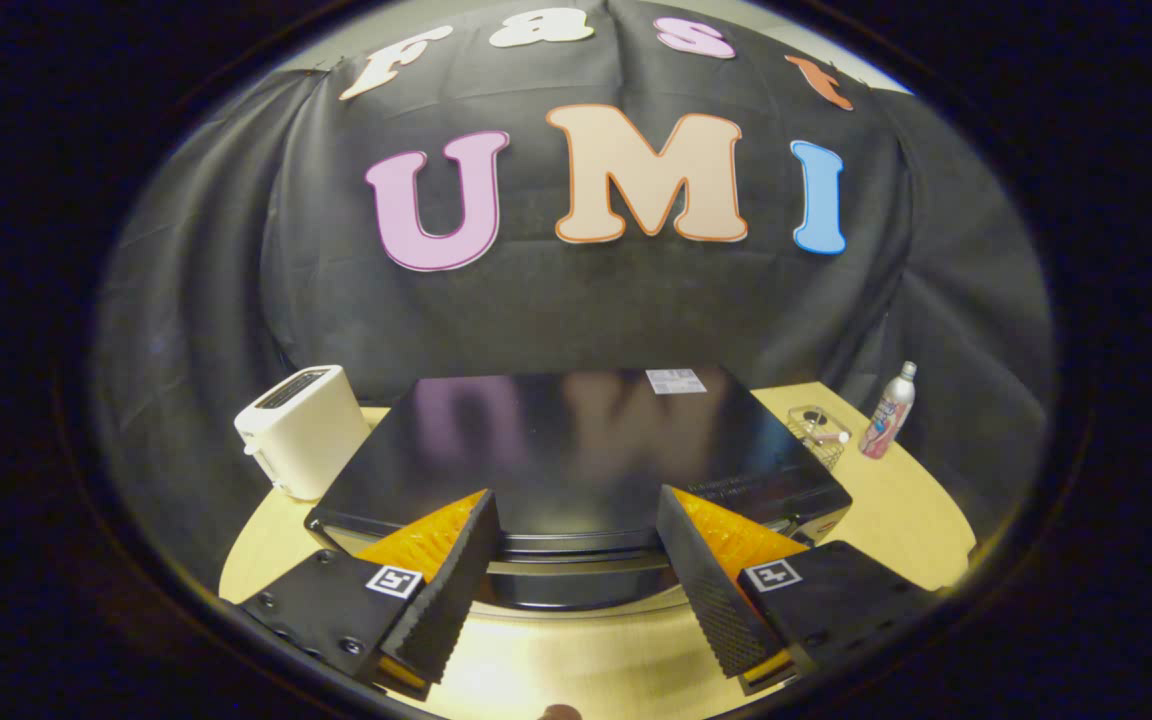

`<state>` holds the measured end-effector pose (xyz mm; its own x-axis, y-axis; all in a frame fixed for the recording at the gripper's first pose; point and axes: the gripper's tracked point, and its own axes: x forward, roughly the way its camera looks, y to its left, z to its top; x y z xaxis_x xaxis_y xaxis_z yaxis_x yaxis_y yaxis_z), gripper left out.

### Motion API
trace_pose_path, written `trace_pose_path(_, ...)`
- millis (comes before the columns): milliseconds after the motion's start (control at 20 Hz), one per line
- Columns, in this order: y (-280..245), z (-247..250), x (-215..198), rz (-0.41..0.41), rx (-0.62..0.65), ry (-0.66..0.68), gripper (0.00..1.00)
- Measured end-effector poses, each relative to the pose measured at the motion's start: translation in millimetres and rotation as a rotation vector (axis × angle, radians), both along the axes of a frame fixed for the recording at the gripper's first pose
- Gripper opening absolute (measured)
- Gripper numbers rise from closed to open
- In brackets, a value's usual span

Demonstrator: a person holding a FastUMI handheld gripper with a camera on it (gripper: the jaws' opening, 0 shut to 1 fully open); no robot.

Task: Open the toaster oven, put the food inside, and close the toaster oven door.

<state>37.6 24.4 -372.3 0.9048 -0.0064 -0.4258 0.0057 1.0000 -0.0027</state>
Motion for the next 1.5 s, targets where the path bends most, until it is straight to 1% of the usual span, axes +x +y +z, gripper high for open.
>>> trace_pose_path(100, -3.3, -2.0, -3.5, -0.014, 0.017, 0.005, 1.0)
trace_pose_path(200, -2.3, 0.5, -8.5, -0.007, -0.006, 0.004, 1.0)
trace_pose_path(300, -3.7, -2.1, -15.3, -0.013, 0.024, 0.005, 1.0)
trace_pose_path(350, -8.1, -10.9, -19.2, -0.013, 0.019, 0.026, 1.0)
trace_pose_path(400, -6.3, -4.3, -18.5, -0.02, 0.035, 0.007, 1.0)
trace_pose_path(800, -8.9, -7.1, -47.3, -0.001, 0.039, 0.038, 1.0)
trace_pose_path(1000, -12.0, -14.2, -73.7, -0.005, 0.052, 0.07, 1.0)
trace_pose_path(1050, -9.5, -20.2, -82.2, 0.016, 0.028, 0.097, 1.0)
trace_pose_path(1150, -12.1, -27.9, -98.8, 0.026, -0.008, 0.124, 1.0)
trace_pose_path(1300, -16.1, -40.5, -120.1, 0.007, 0.025, 0.149, 1.0)
trace_pose_path(1500, -17.3, -57.5, -141.3, 0.022, 0.009, 0.195, 1.0)
